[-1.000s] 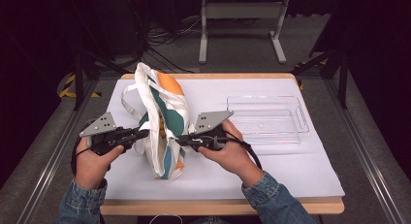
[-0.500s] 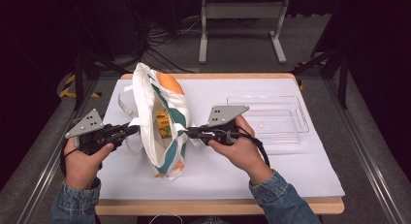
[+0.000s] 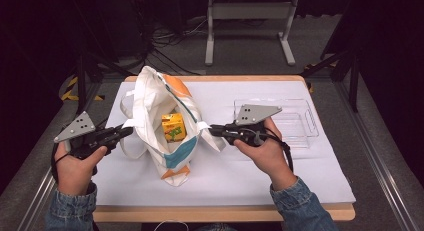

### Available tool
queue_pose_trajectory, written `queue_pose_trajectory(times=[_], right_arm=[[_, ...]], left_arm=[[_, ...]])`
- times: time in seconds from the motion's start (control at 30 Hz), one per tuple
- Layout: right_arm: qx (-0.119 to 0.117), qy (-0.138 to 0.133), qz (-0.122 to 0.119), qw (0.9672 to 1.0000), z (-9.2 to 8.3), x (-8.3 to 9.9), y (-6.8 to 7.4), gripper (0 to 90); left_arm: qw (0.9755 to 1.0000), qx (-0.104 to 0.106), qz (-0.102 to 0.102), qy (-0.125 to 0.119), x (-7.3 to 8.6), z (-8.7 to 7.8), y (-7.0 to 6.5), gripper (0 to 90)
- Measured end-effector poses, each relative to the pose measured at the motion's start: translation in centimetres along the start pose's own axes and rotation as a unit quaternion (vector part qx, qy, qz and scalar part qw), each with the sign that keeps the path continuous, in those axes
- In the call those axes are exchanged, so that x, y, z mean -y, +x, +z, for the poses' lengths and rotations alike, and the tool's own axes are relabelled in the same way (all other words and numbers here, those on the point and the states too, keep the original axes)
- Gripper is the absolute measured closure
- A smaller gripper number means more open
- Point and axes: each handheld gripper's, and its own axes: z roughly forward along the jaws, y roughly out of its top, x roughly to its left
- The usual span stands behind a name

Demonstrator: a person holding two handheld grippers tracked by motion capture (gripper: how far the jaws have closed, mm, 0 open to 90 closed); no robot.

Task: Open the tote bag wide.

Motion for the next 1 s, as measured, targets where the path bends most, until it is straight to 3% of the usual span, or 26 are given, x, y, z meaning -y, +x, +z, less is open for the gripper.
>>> queue_pose_trajectory(times=[0.27,0.67,1.0], right_arm=[[0.016,-0.001,0.022,0.9996,-1.6,1.4,-0.7,87.4],[0.032,0.011,0.033,0.9989,-3.3,2.6,-1.3,87.4],[0.029,0.035,0.051,0.9977,-3.1,4.2,-1.6,87.4]], left_arm=[[0.9999,0.002,-0.002,0.016,0.3,-0.1,0.5,84.2],[0.9995,0.013,0.002,0.029,0.7,0.2,0.3,84.0],[0.9984,0.024,-0.004,0.051,1.6,0.6,0.9,84.2]])
